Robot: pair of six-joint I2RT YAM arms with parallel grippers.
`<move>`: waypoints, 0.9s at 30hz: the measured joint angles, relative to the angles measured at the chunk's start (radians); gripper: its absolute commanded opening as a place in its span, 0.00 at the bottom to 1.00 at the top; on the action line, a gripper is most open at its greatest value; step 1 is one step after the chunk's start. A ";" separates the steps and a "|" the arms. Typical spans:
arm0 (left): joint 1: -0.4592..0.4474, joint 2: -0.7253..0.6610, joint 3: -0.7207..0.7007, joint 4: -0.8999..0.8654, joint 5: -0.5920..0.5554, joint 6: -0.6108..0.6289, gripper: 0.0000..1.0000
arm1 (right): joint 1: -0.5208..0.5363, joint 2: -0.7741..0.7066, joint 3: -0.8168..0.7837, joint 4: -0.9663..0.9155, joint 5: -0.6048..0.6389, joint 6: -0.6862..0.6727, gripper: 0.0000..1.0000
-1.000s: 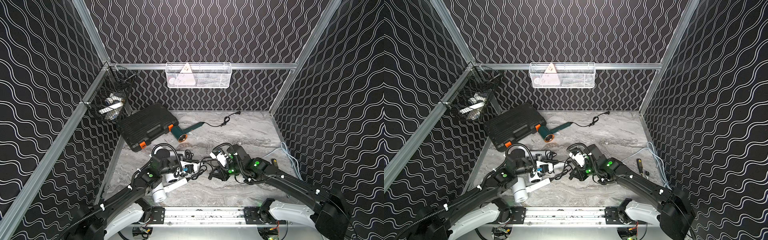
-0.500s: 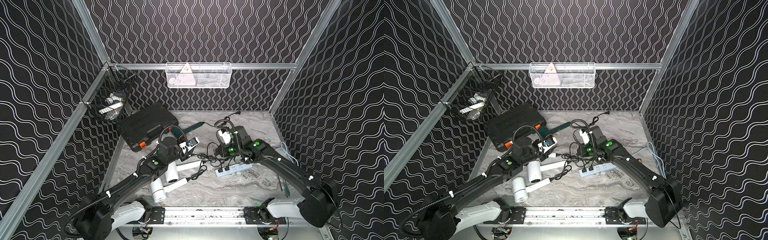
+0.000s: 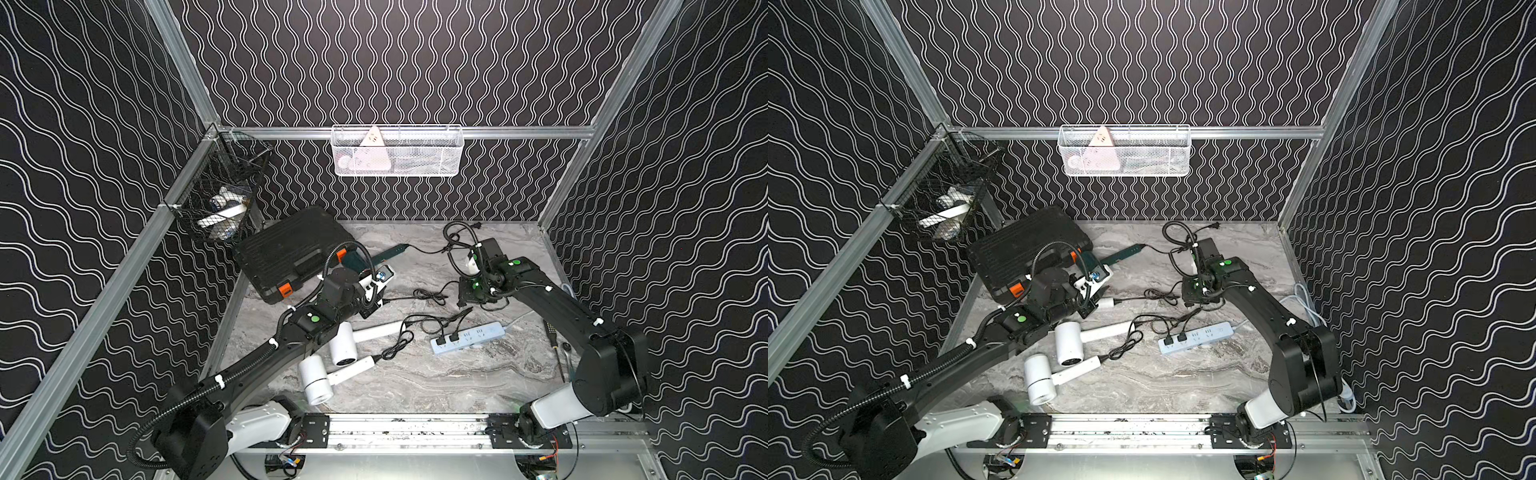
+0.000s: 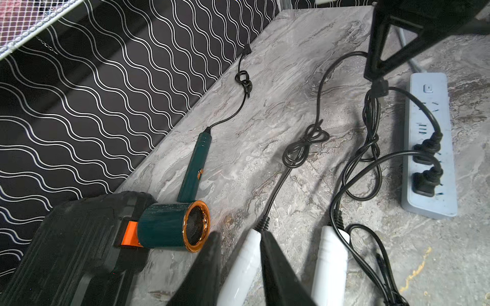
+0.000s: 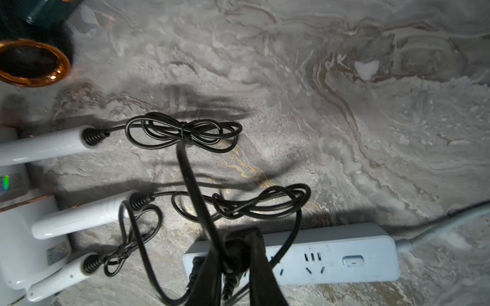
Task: Charge the blow dryers
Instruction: Pick up the plug from the center of the board, then insert the plug into the socket.
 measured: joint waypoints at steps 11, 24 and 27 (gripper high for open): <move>0.000 0.002 0.000 -0.006 0.034 -0.004 0.30 | -0.020 -0.036 -0.053 -0.003 0.197 0.068 0.00; -0.001 0.000 0.000 -0.007 0.042 -0.004 0.30 | -0.022 -0.128 -0.181 -0.010 0.245 0.150 0.00; -0.001 0.000 0.000 -0.007 0.042 -0.004 0.30 | -0.022 -0.181 -0.233 -0.007 0.206 0.167 0.00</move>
